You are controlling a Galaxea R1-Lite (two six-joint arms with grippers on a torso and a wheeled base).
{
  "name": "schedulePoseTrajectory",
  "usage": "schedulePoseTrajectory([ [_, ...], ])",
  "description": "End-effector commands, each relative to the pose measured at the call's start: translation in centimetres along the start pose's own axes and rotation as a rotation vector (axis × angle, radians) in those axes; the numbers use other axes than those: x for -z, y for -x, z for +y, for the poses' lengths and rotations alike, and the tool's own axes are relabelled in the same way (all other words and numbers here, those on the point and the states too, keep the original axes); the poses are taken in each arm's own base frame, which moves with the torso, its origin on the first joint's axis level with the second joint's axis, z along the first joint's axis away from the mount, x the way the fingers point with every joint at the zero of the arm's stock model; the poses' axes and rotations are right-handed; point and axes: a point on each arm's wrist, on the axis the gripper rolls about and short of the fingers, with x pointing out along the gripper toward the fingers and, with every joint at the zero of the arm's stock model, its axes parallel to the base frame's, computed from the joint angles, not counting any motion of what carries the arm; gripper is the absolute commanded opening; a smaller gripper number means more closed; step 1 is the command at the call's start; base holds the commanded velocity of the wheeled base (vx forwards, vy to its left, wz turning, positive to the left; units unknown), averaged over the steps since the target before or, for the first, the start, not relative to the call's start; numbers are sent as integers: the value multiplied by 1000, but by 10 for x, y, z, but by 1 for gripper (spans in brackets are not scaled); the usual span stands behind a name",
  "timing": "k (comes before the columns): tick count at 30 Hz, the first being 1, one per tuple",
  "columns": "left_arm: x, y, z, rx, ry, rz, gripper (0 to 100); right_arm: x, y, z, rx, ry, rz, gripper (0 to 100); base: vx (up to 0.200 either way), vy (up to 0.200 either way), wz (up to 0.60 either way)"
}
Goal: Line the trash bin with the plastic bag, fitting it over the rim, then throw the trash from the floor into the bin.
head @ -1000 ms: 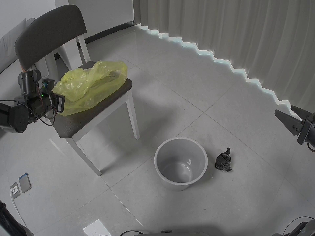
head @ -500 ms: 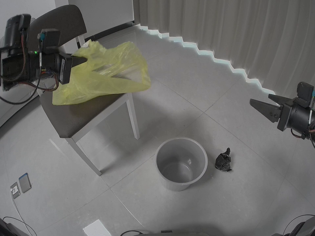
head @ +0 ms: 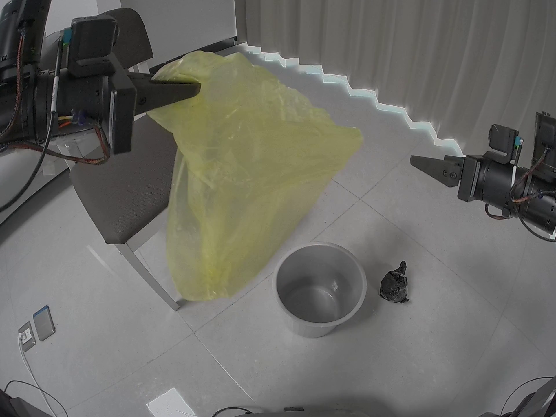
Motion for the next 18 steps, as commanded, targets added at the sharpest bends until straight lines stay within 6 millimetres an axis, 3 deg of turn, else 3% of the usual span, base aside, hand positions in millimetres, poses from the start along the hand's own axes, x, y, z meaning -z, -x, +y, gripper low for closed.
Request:
schedulePoseTrajectory([
  [1,-2,3,-10,36,-7,-16,0,-6,-13,-9,15,-34,13,100,0,0,0],
  [11,-2,5,-16,59,-11,-25,0,-5,-16,-17,46,-68,61,100,0,0,0],
  [14,-1,4,-15,58,-9,-20,0,-11,-5,-19,56,-66,37,100,0,0,0],
  [18,1,2,-13,52,-5,-11,0,-22,24,-15,20,-62,-1,100,0,0,0],
])
